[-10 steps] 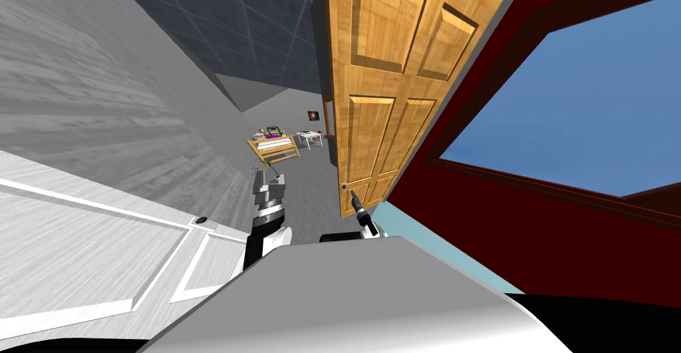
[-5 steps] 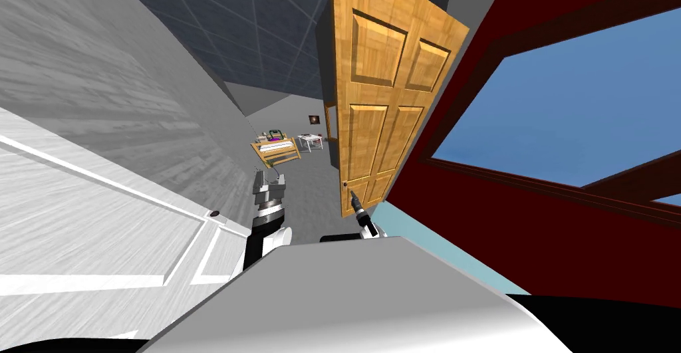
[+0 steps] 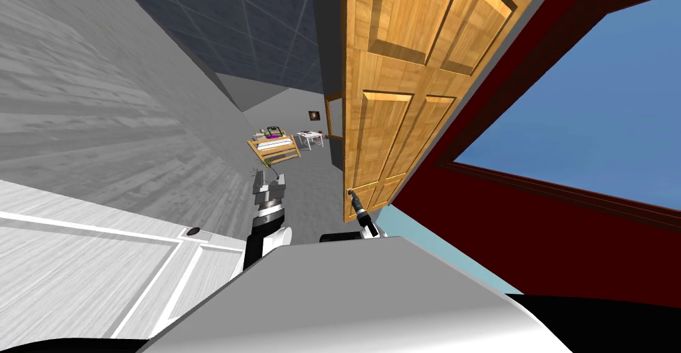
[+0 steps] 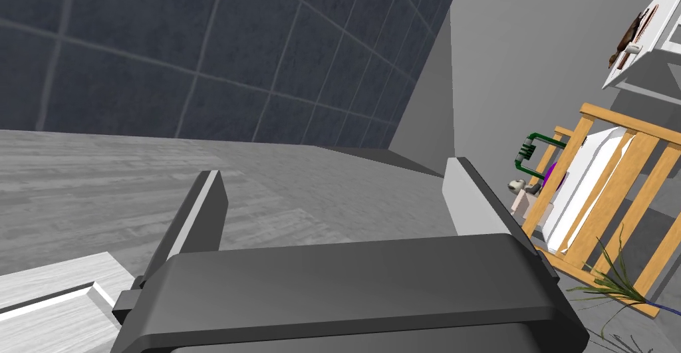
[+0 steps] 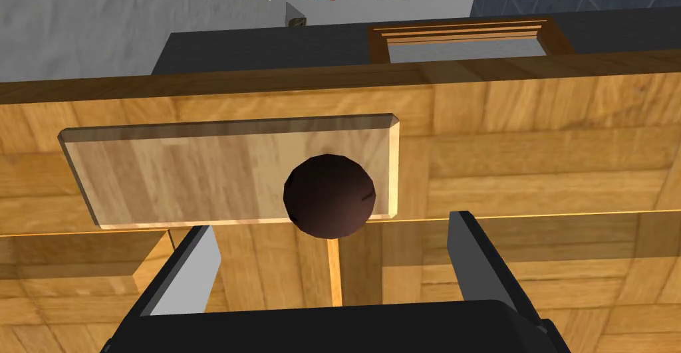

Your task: Push the door open

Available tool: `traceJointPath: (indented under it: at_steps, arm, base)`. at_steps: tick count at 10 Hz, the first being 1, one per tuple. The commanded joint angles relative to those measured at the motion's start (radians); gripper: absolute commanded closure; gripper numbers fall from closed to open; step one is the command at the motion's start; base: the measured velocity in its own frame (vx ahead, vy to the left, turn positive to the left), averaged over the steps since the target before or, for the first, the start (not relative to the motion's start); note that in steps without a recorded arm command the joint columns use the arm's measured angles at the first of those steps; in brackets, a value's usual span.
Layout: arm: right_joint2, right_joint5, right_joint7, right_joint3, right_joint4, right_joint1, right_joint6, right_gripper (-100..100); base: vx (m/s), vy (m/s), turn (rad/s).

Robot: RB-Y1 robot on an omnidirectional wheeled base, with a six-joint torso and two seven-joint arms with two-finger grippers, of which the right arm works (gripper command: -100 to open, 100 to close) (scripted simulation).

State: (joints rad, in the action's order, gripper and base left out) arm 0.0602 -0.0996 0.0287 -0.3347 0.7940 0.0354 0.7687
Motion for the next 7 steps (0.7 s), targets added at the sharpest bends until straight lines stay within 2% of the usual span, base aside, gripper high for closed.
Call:
traceJointPath:
  at_steps: [1, 2, 3, 7]
  arm:
    - [-0.006, -0.001, 0.002, 0.003, -0.005, 0.001, 0.007, -100]
    - [-0.004, -0.001, 0.001, 0.002, -0.004, 0.001, 0.004, -100]
    - [-0.004, -0.001, 0.001, 0.002, -0.004, 0.001, 0.004, 100]
    - [-0.004, -0.001, 0.001, 0.002, -0.004, 0.001, 0.004, 100]
  base:
    - [0.206, 0.05, 0.028]
    - [0.095, 0.022, 0.003]
    - [-0.02, -0.002, -0.011]
    - [-0.021, -0.006, 0.003]
